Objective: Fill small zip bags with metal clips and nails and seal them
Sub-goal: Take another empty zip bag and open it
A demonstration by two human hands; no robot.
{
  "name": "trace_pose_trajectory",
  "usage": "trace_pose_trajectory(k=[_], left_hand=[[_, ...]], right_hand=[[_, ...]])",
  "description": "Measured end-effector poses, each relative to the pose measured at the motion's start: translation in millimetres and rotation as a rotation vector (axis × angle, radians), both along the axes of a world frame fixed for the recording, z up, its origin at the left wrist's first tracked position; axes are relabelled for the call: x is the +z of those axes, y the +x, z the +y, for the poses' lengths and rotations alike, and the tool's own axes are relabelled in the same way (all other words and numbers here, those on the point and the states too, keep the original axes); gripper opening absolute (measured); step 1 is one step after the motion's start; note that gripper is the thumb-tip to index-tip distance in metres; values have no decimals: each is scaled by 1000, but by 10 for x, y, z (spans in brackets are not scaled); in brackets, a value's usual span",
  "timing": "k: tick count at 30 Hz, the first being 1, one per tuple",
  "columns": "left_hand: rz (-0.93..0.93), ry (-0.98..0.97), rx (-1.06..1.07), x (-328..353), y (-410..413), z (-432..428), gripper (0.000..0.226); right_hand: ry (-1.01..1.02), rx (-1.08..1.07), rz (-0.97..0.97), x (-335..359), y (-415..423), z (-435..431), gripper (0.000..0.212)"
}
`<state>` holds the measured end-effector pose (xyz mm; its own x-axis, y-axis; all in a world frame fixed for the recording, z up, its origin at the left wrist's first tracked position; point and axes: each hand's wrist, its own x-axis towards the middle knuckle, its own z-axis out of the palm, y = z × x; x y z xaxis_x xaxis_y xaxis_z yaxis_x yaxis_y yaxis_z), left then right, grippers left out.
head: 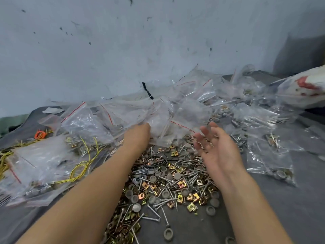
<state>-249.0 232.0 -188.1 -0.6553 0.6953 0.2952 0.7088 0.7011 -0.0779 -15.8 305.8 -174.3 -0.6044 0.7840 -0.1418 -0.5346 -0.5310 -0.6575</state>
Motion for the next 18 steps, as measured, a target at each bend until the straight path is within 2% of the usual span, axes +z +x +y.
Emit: trace_pose_trajectory(k=[4,8,10,12,15,18], left_hand=[[-215,407,-26,257,80,-68,33],[-663,919,-174,763,413,-272,34],[-889,1011,-206,867,652,-461,38],[-1036,1016,-183,800,883,-648,34],[-1200,1129,-80,611,1052,-833,25],[-1251,1267,93,498,975,-909,16]], right_hand=[[18,-25,-5,30,55,-3,18],[96,-14,-52,95,84,-140,18],[166,28,-84,129,98,-259,19],[241,75,-126,141,118,-386,21],[322,146,-198,120,146,-564,27],[391,205,-291,49,152,-707,33]])
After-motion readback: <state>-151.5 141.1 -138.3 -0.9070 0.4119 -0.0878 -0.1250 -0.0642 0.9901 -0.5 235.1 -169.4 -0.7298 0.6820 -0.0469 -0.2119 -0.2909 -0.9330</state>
